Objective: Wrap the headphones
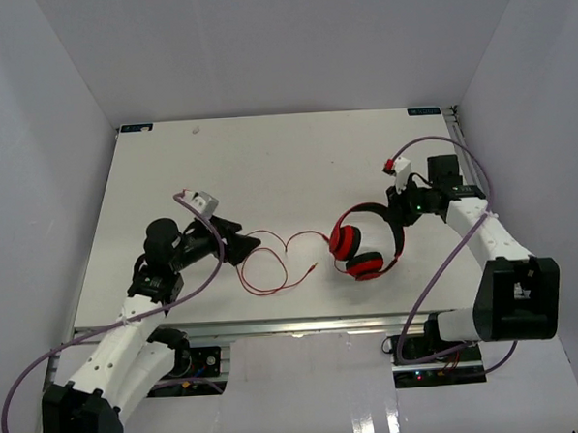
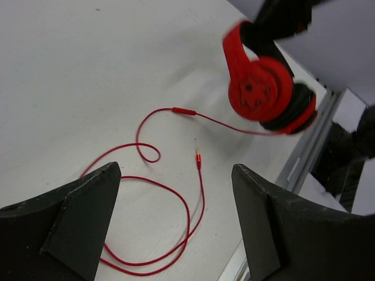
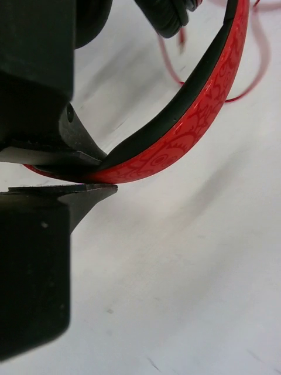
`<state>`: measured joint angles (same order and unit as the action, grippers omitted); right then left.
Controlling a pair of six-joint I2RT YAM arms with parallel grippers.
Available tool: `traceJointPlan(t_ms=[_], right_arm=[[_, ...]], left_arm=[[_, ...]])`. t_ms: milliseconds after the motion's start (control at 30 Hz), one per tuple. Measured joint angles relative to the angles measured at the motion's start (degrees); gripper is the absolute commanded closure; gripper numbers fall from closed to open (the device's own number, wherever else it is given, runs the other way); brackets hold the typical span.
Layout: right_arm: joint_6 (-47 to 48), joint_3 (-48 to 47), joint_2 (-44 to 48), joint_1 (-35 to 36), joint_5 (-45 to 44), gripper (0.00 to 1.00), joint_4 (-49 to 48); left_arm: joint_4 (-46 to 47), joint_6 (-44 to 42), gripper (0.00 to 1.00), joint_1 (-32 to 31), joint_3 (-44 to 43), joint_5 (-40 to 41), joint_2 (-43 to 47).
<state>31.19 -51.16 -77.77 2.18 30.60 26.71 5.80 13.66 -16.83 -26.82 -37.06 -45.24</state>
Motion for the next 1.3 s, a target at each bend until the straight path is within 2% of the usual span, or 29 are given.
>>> traceJointPlan(t_ms=[167,300,467,600,700,833,1033,1300], right_arm=[[-9.24,-12.1,6.75,1.13,10.74,0.92,-0.32],[-14.32,-18.64,9.21,2.05,16.43,0.92,-0.63],[-18.7,-24.77,10.4,2.36,20.96,0.92,0.05],[-22.79,-30.63,10.12,2.36,21.62,0.92,0.22],[-25.38,-36.47,9.06,2.36,21.58,0.92,0.02],[-28.38,-42.58,7.33,2.36,22.07,0.92,-1.29],[-31.09,-43.69,5.98,2.36,22.65,0.92,-2.35],[-32.1,-43.67,5.28,2.36,23.79,0.92,-2.48]], left_arm=[[8.29,-6.98,0.02,-15.21,5.0,0.86,3.06],[15.9,-14.26,0.02,-20.65,5.91,3.25,-1.22],[25.33,-19.02,0.02,-21.34,4.35,4.31,-14.11],[31.75,-19.1,0.03,-22.93,1.53,2.85,-24.61],[35.82,-18.37,0.03,-24.06,1.06,1.7,-28.42],[39.44,-18.2,0.02,-24.45,1.41,2.36,-29.12],[39.66,-21.43,0.02,-24.26,2.34,7.84,-25.85],[31.39,-25.22,0.02,-23.94,-2.33,23.88,-17.3]])
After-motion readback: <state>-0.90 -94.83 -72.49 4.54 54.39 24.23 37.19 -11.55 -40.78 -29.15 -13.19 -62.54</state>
